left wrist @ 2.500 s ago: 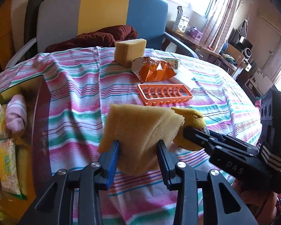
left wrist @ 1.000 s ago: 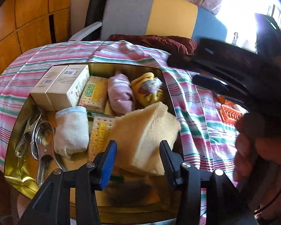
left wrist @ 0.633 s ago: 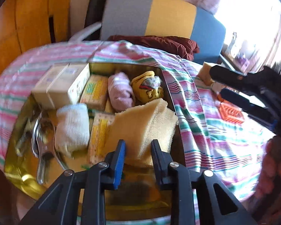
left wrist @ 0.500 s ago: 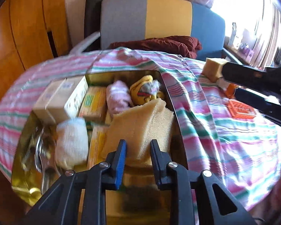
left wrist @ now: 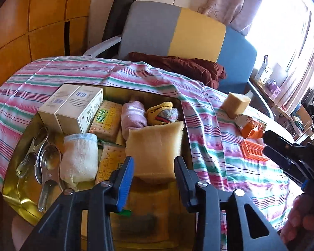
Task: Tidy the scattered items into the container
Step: 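Open the left tool to release the yellow sponge into the tin, then move both open tools toward the white block and orange rack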
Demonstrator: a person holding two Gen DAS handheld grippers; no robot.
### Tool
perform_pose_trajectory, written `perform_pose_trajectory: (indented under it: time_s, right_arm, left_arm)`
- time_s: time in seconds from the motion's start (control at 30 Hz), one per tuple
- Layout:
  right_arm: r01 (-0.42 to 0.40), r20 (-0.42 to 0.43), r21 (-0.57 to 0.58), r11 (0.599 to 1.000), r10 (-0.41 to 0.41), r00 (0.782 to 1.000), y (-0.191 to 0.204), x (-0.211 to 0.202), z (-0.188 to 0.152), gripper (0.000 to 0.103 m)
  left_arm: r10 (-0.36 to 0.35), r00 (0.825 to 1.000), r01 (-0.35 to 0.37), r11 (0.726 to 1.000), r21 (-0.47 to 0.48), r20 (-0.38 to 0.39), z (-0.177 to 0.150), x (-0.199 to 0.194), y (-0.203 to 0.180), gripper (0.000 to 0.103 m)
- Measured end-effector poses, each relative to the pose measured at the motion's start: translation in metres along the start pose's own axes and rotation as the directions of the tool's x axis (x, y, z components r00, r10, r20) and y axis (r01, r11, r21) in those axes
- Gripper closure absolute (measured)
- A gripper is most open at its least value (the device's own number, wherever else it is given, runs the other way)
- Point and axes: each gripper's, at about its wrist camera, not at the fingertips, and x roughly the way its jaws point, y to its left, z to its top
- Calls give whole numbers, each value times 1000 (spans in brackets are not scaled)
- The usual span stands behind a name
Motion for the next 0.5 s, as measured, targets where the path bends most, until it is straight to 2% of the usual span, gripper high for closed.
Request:
perform_pose_trajectory:
  time_s: [0.1,0.23,0.27,0.33,0.4,0.5]
  right_arm:
    - [14,-10,-1,1000,-14,1000,-6,-3,-3,42]
    - [39,6,15,999,-39,999,-20,-14,-2,42]
    - [49,17,24,999,-50,999,-27,-19,-1,42]
    - [81,35,33,996,-82,996,-40,-28,-1,42]
    - [125,44,53,991,-127,991,-56,-35,-2,42]
    - [186,20,119,975,-190,982,-90,-39,-8,42]
  left_arm:
    - [9,998,-7,999,48,-59,0,21,-11,86]
    - [69,997,-63,985,163,-31,4,33,-38,86]
    - [71,997,-66,984,165,-30,7,32,-41,86]
    - [40,999,-36,992,120,-36,11,26,-38,86]
    - [16,999,-14,999,42,-51,13,18,-31,80]
    - [-10,999,9,999,-37,-36,11,4,-23,77]
